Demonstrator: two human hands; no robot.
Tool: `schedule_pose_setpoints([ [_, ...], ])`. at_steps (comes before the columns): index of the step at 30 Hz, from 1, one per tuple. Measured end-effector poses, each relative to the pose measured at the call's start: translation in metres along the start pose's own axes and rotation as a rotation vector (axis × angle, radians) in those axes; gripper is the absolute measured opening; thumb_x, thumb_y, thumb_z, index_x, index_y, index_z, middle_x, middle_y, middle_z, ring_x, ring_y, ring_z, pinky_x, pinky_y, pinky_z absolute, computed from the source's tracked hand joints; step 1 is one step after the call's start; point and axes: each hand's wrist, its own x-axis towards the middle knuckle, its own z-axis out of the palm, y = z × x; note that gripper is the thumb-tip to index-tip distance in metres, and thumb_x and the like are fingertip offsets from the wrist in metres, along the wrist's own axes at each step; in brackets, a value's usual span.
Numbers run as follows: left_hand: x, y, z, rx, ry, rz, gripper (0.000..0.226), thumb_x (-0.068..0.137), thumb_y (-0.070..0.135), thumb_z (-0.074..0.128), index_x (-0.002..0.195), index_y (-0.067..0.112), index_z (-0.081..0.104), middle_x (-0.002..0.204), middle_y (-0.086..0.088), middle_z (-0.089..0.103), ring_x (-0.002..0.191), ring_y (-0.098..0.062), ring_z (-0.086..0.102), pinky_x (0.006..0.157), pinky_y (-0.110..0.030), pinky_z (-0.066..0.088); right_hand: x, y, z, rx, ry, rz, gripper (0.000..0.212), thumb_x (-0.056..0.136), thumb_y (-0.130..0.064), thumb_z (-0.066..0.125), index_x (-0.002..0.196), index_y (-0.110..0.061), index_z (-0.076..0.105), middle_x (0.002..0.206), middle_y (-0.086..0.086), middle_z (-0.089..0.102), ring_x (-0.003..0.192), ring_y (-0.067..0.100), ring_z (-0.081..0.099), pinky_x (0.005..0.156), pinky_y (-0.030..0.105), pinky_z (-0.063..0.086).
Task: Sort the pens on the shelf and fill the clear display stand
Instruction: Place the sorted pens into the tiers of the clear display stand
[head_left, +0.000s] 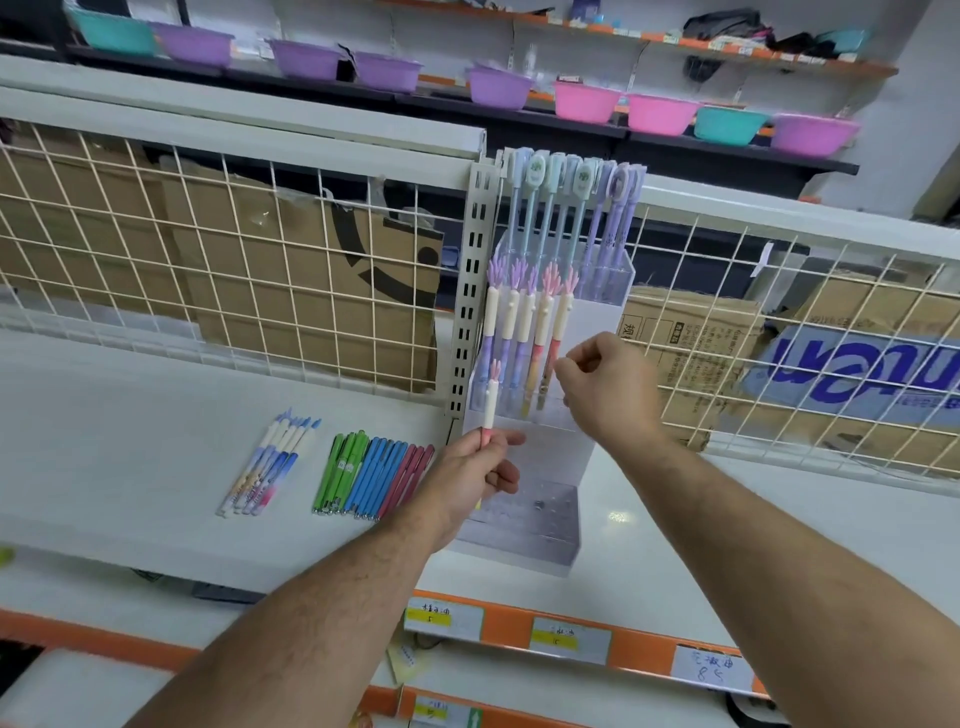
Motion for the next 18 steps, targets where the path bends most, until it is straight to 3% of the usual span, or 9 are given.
schedule_pose_setpoints([
  [4,0.002,-0.003,-0.001,-0.012,-0.028,-0.001,0.028,0.104,0.031,0.049,0.097,0.038,0.075,0.083,-0.004,0.071,0.083,-0.018,0.071,0.086,-0.035,0.052,-0.031,0.0,0.014,0.063,-0.225,-0.029,0.014,0.086,-0.022,0.069,0.072,-0.02,0.068,0.067,-0.006,0.07,0.065,0.013,0.067,0.062,0.029,0.053],
  [7,0.002,-0.005,0.001,0.003,-0.066,0.027,0.023,0.104,0.031,0.05,0.104,0.028,0.072,0.083,-0.006,0.069,0.081,-0.019,0.067,0.082,-0.033,0.055,-0.044,-0.001,0.024,0.039,-0.335,-0.071,0.012,0.084,-0.026,0.074,0.075,-0.02,0.071,0.072,-0.007,0.069,0.07,0.01,0.066,0.067,0.028,0.054],
  [10,0.0,-0.002,0.005,0.129,-0.07,0.048,0.024,0.096,0.039,0.051,0.105,0.024,0.068,0.079,-0.001,0.069,0.077,-0.012,0.065,0.071,-0.029,0.052,-0.048,-0.004,0.029,0.003,-0.327,-0.085,0.018,0.086,-0.021,0.072,0.071,-0.013,0.065,0.07,-0.001,0.065,0.067,0.015,0.063,0.067,0.035,0.056],
  [14,-0.001,0.0,0.011,0.44,-0.056,0.067,0.013,0.086,0.032,0.068,0.099,0.034,0.064,0.089,0.005,0.07,0.085,-0.012,0.066,0.077,-0.035,0.055,-0.045,-0.004,0.023,0.019,-0.302,-0.053,0.02,0.087,-0.019,0.069,0.071,-0.012,0.059,0.07,0.005,0.064,0.069,0.021,0.062,0.068,0.037,0.053],
  [18,-0.007,-0.009,0.001,0.734,0.065,0.222,0.034,0.076,0.039,0.082,0.106,0.035,0.066,0.101,0.024,0.06,0.098,-0.001,0.057,0.084,-0.027,0.05,-0.03,-0.003,0.003,0.154,-0.237,0.025,0.022,0.089,-0.019,0.069,0.077,-0.004,0.059,0.072,0.011,0.07,0.059,0.018,0.071,0.053,0.028,0.046],
])
